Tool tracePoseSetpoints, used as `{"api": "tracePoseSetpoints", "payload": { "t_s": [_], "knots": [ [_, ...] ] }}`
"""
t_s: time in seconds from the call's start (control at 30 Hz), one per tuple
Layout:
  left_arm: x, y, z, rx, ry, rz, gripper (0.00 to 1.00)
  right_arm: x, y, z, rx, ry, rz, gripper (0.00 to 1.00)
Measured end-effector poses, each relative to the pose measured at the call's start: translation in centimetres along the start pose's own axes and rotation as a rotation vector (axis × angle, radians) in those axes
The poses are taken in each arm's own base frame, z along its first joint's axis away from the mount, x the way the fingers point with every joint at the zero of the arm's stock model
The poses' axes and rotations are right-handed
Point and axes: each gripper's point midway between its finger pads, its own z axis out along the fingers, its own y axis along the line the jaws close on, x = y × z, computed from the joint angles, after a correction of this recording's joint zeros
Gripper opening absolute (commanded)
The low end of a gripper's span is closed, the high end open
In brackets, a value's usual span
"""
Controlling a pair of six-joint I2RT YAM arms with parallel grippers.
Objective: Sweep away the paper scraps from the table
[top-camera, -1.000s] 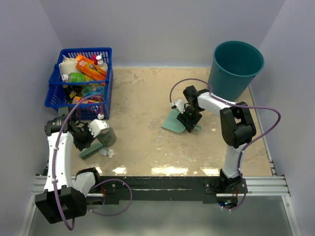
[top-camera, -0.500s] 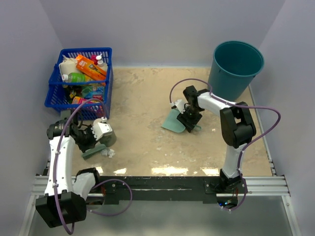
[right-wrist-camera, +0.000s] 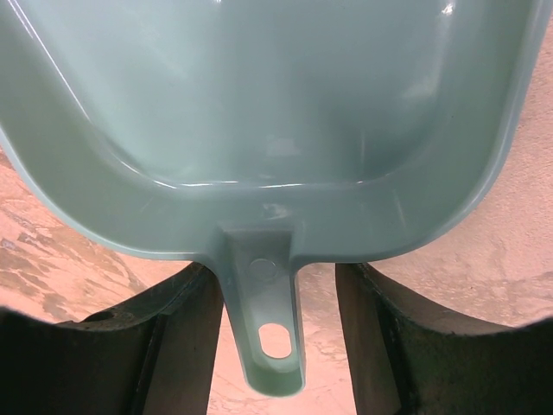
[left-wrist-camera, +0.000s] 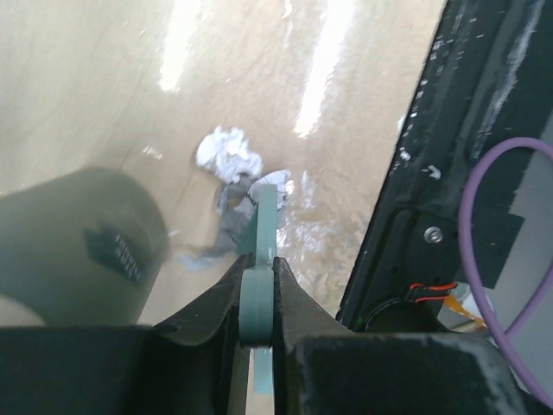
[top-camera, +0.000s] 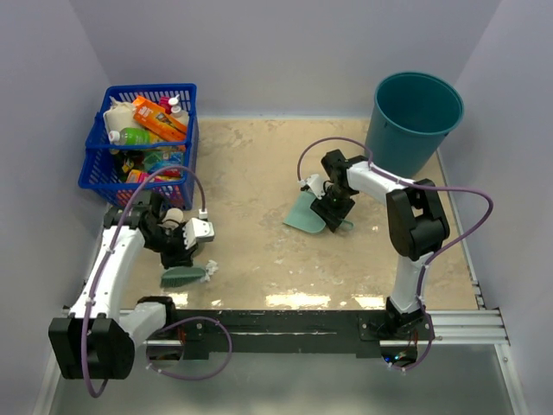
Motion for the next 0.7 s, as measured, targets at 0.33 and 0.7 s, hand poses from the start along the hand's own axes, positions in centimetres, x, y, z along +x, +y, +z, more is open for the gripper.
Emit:
{"api": "tracePoseSetpoints", "payload": {
  "t_s": [0.33, 0.7],
  "knots": [
    [-4.7, -3.0, 4.9, 0.234, 0.059, 0.063, 0.0, 0.3, -0.7, -0.2, 0.037, 0.017, -0.017, 0.63],
    [-15.2, 5.3, 6.5, 0.011, -0.052, 0.111, 0.0, 0.8, -0.8, -3.8, 0.132, -0.052, -0.032, 0.64]
  ]
}}
